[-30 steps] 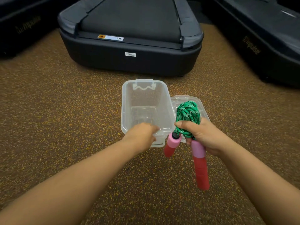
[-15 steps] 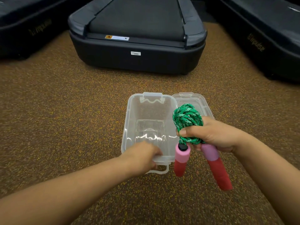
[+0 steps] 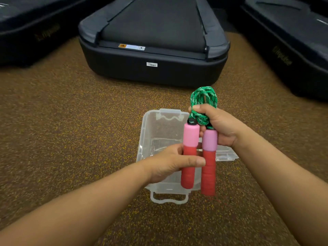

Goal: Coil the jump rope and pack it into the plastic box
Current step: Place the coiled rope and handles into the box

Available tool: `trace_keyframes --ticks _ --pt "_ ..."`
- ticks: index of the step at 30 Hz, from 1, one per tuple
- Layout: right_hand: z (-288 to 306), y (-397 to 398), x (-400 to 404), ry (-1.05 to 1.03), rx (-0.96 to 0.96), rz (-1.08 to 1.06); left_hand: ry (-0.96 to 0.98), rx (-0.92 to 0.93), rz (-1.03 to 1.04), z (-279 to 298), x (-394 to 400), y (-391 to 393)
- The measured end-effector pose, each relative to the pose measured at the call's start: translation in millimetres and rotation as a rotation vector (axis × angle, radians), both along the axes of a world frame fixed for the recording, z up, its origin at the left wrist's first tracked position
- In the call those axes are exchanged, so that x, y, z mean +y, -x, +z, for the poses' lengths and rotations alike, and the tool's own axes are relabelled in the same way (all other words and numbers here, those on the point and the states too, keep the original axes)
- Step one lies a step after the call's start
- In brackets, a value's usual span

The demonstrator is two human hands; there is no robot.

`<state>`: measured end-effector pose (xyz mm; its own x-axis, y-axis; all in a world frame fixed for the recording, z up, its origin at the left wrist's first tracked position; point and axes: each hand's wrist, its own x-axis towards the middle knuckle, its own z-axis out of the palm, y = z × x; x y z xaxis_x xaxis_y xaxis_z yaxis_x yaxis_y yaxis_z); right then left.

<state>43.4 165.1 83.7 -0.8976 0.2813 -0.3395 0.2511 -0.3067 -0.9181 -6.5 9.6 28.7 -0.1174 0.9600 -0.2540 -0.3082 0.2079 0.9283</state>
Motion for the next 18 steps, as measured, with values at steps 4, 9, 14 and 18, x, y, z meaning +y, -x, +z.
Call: trace_keyframes --ticks 4,9,14,18 --pt "-15 32 10 0.014 -0.051 -0.073 0.041 -0.011 0.221 -10 13 10" --pt "-40 65 15 0.024 -0.105 -0.142 0.080 -0.030 0.386 -29 26 26" --pt "-83 78 1 0.028 -0.238 -0.165 0.265 -0.116 0.444 -56 29 34" --pt "-112 78 -5 0.033 -0.300 -0.164 0.362 -0.171 0.485 -79 31 37"
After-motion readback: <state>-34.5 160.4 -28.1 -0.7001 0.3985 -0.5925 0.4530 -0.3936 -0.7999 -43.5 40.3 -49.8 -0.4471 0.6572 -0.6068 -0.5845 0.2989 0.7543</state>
